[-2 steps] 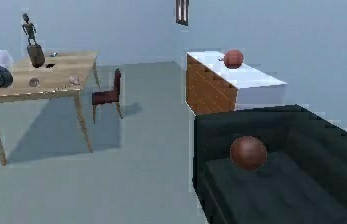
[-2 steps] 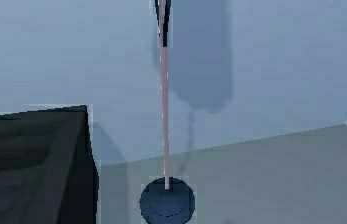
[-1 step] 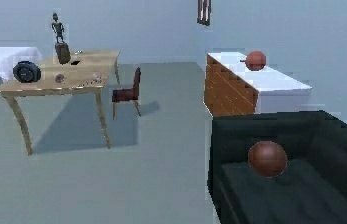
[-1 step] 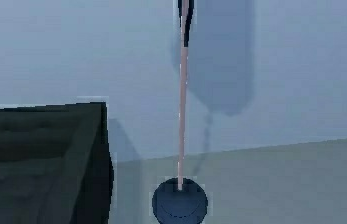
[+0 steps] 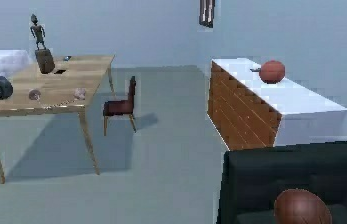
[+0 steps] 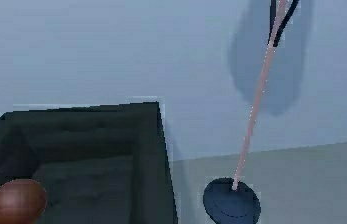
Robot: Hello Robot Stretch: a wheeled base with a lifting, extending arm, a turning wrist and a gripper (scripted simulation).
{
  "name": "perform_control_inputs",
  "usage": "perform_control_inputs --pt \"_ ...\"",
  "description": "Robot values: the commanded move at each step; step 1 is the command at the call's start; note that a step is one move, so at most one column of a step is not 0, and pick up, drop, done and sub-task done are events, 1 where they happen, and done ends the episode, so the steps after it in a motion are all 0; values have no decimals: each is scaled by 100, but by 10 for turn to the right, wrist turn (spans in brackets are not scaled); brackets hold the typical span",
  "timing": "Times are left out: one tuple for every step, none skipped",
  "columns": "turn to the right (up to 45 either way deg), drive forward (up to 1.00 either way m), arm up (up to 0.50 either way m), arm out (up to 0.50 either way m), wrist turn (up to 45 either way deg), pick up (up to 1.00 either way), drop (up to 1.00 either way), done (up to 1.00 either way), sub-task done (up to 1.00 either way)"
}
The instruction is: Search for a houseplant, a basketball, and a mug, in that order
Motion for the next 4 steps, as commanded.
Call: perform_control_inputs --pt "420 0 0 0 0 0 0 0 0" --pt "0 0 0 0 0 0 0 0 100" --pt "450 0 0 0 0 0 0 0 0" --pt "450 0 0 0 0 0 0 0 0"
